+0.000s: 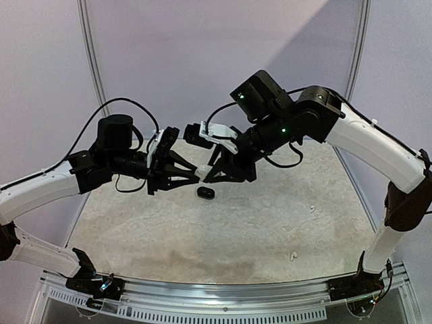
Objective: Insert the wireless bluetooth earbuds into the charging case
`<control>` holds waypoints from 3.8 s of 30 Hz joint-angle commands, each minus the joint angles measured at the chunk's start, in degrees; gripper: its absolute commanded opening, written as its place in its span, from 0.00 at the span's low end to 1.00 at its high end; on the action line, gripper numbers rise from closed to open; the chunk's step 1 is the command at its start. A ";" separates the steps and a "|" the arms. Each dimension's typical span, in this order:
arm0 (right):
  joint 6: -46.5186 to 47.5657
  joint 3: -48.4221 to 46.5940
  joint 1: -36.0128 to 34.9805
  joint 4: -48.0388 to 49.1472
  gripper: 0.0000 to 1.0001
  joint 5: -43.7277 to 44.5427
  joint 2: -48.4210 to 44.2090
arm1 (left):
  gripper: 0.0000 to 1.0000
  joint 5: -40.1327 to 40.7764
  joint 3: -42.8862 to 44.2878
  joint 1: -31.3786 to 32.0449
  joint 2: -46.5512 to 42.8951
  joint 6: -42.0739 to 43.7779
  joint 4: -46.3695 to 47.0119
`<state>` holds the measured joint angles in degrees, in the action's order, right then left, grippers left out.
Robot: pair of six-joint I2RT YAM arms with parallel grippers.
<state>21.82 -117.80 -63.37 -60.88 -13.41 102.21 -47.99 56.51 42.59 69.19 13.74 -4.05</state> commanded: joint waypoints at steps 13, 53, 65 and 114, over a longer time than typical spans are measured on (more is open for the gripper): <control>-18.64 34.48 4.32 47.82 0.76 -0.70 -22.80 | 0.00 2.67 -6.16 -4.40 -4.00 -21.62 23.35; -10.79 14.68 5.76 39.34 0.00 -14.22 -7.32 | 0.43 -1.31 -4.20 -4.51 -3.52 -16.39 19.55; -7.44 11.89 4.90 32.95 0.00 -13.86 -4.45 | 0.44 0.70 -4.28 -4.36 -2.83 -17.50 21.84; -12.28 12.18 5.42 33.21 0.47 -3.93 -1.90 | 0.00 3.53 -5.30 -3.41 -6.08 10.66 12.30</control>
<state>10.33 -104.64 -58.61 -26.87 -18.59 98.61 -42.81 51.37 38.59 64.18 25.91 7.11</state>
